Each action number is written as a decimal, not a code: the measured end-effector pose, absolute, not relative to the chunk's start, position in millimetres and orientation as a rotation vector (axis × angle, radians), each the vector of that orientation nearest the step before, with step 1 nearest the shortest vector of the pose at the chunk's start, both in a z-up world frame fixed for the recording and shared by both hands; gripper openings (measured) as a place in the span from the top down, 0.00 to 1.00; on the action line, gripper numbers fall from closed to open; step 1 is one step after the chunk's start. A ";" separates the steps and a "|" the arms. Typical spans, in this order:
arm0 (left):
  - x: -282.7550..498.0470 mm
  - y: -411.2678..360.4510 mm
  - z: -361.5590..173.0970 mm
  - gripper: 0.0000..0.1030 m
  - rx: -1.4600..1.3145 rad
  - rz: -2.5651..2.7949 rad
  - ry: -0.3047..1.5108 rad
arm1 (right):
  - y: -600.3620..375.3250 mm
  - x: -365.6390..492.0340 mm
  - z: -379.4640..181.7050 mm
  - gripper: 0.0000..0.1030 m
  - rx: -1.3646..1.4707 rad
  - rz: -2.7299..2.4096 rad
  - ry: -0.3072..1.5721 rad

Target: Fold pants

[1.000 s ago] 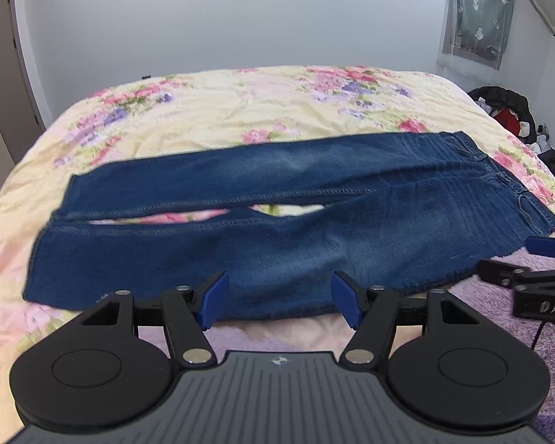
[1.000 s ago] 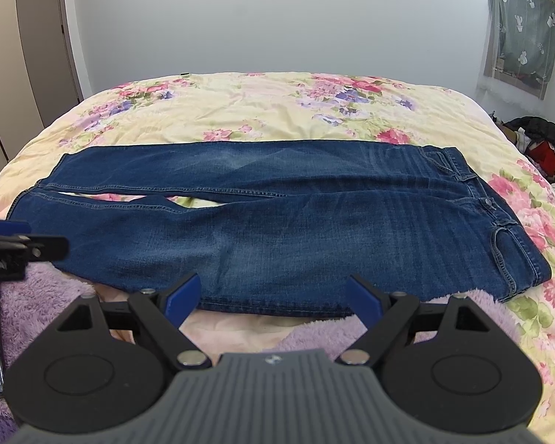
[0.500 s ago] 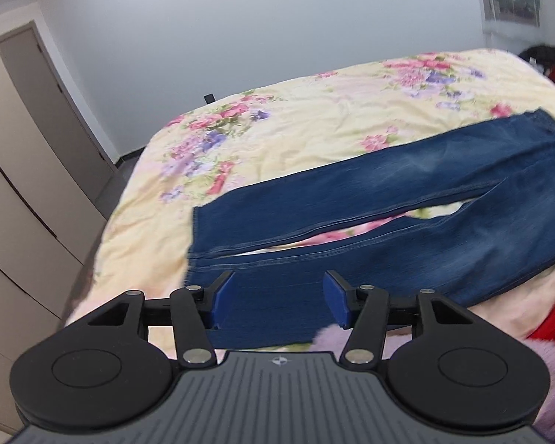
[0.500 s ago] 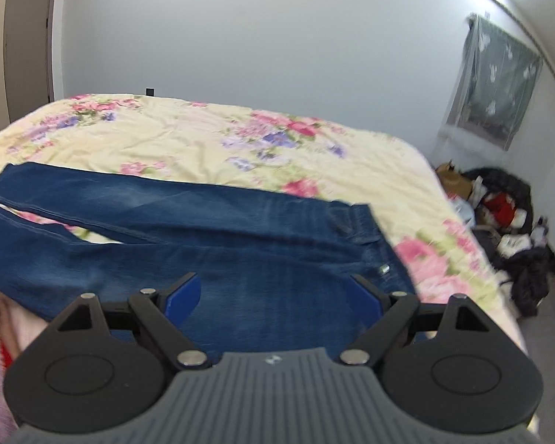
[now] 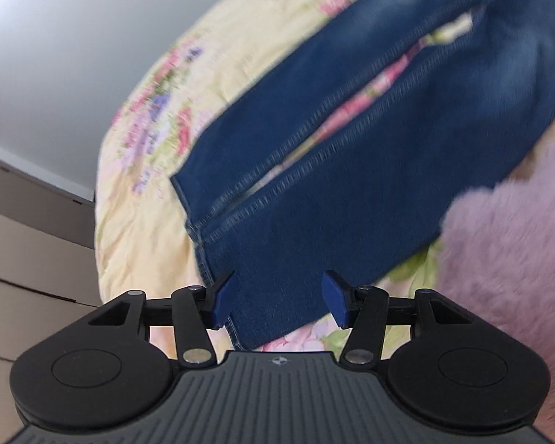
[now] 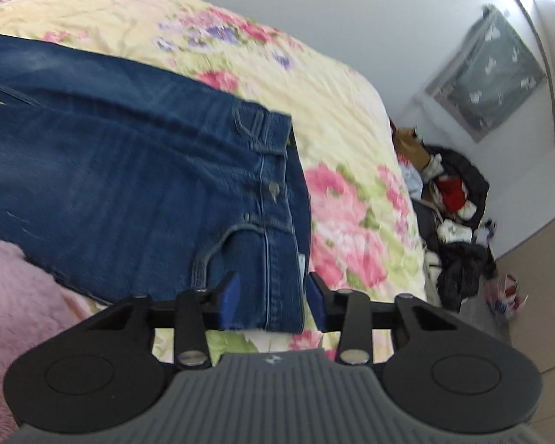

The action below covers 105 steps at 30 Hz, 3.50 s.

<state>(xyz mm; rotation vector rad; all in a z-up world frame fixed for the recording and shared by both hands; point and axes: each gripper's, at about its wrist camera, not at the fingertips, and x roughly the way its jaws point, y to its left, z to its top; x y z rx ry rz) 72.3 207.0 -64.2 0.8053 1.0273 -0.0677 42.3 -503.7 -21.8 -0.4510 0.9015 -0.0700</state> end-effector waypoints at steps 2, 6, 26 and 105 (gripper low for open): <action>73.7 211.3 -86.1 0.39 0.873 -0.137 1.091 | -507.4 43.1 -38.2 0.69 -0.433 -0.080 0.918; 74.1 213.0 -121.2 0.39 0.984 -0.200 1.174 | -509.6 48.8 -64.0 0.71 -0.423 -0.074 0.959; 82.9 197.5 -108.3 0.96 0.790 0.075 1.012 | -510.0 61.9 -79.3 0.71 -0.491 -0.005 0.964; 403.3 215.1 -169.0 0.91 0.677 0.321 1.089 | -417.9 403.3 -162.4 0.89 -0.797 -0.037 0.838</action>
